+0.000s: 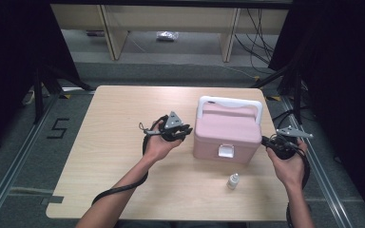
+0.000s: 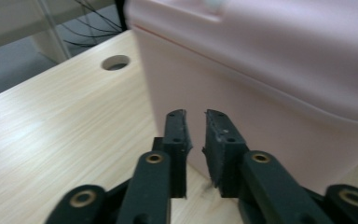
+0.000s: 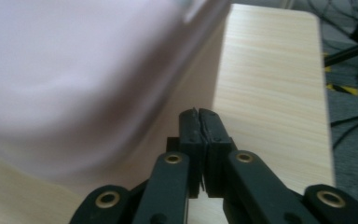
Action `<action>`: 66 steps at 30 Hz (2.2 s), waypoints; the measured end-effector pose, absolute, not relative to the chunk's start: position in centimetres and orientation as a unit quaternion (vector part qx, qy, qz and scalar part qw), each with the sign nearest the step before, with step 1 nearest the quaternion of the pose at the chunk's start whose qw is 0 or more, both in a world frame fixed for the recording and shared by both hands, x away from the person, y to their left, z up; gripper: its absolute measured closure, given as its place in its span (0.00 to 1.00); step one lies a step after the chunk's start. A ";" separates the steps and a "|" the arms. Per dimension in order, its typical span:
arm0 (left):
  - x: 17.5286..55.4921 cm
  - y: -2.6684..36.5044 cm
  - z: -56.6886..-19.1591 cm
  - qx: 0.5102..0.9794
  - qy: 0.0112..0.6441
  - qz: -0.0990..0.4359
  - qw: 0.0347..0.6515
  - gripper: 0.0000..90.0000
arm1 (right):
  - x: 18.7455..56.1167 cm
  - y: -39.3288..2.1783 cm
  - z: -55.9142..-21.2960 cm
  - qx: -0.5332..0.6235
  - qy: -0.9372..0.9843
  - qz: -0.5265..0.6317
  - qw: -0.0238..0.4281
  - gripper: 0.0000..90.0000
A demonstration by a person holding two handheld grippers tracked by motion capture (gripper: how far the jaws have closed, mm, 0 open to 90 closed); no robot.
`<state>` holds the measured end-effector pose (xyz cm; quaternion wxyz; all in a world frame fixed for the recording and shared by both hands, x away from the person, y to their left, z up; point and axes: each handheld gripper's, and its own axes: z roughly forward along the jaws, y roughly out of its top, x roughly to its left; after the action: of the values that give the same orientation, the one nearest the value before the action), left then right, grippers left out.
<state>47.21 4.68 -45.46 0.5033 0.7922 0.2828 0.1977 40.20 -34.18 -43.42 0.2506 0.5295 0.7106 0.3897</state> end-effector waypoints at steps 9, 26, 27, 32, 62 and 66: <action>46.7 7.0 -43.2 0.732 0.338 0.169 0.567 0.60 | 38.8 -35.6 -42.5 0.543 0.695 0.382 0.277 0.92; 47.2 5.3 -40.5 0.696 0.347 0.125 0.616 0.51 | 38.1 -35.5 -42.0 0.545 0.684 0.396 0.278 0.86; 47.4 5.0 -40.4 0.698 0.346 0.125 0.615 0.51 | 38.0 -35.3 -42.0 0.556 0.677 0.400 0.268 0.86; 48.4 3.3 -39.9 0.705 0.346 0.124 0.607 0.53 | 37.6 -35.3 -42.0 0.557 0.676 0.397 0.274 0.86; 50.3 0.4 -39.4 0.702 0.396 0.092 0.584 0.82 | 35.5 -34.0 -41.4 0.533 0.684 0.416 0.273 1.00; 50.4 0.4 -39.2 0.698 0.405 0.081 0.585 0.82 | 35.0 -33.6 -41.5 0.536 0.684 0.420 0.263 1.00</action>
<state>50.43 0.35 -39.17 0.5851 0.6980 0.4048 0.0812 35.04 -33.60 -41.50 0.2632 0.5356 0.6839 0.4197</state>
